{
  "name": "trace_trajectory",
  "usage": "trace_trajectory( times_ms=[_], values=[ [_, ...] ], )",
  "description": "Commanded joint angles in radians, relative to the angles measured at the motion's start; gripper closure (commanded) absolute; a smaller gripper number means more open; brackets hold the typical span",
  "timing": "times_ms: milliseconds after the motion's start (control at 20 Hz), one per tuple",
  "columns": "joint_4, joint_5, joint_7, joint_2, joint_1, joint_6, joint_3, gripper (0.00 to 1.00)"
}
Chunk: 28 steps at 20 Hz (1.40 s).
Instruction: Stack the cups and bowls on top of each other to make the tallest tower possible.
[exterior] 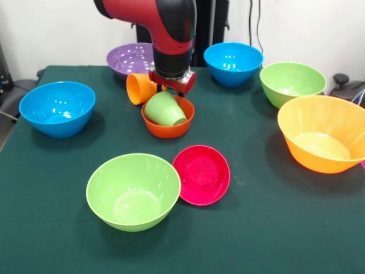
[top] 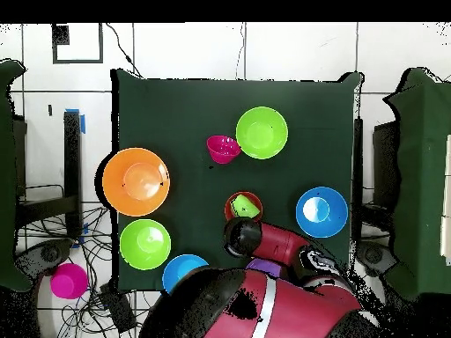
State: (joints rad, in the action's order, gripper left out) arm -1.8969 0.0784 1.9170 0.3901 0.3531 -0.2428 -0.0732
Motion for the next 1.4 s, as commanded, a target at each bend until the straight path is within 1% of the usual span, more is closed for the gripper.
trace_trajectory(
  times_ms=[50,150,200,250,350,400,550,700,850,900,1000,1100,1150,1250,1350,1400],
  values=[
    [0.088,0.017,0.121,-0.144,0.014,0.14,0.041,0.0],
    [0.084,0.013,0.122,-0.127,0.009,0.12,0.032,0.0],
    [0.071,0.01,0.121,-0.101,0.004,0.093,0.027,0.0],
    [0.049,0.009,0.12,-0.065,0.0,0.062,0.022,0.0],
    [0.009,0.004,0.111,0.033,-0.014,-0.026,0.006,0.0],
    [0.007,-0.001,0.1,0.077,-0.025,-0.086,-0.001,0.0],
    [0.049,0.011,0.041,0.15,-0.046,-0.227,-0.016,0.0],
    [0.081,0.018,0.012,0.185,-0.059,-0.33,-0.018,0.0],
    [0.112,0.046,-0.021,0.21,-0.064,-0.37,-0.022,0.0],
    [0.122,0.058,-0.043,0.229,-0.057,-0.384,-0.017,0.0],
    [0.109,0.068,-0.087,0.29,-0.032,-0.408,0.013,0.0],
    [0.071,0.06,-0.104,0.37,-0.016,-0.463,0.026,0.0],
    [0.052,0.056,-0.11,0.402,-0.008,-0.469,0.035,0.0],
    [0.033,0.061,-0.12,0.419,0.01,-0.431,0.057,0.0],
    [0.01,0.053,-0.089,0.376,0.039,-0.333,0.089,0.0],
    [0.008,0.049,-0.069,0.334,0.061,-0.26,0.112,0.0]
  ],
)
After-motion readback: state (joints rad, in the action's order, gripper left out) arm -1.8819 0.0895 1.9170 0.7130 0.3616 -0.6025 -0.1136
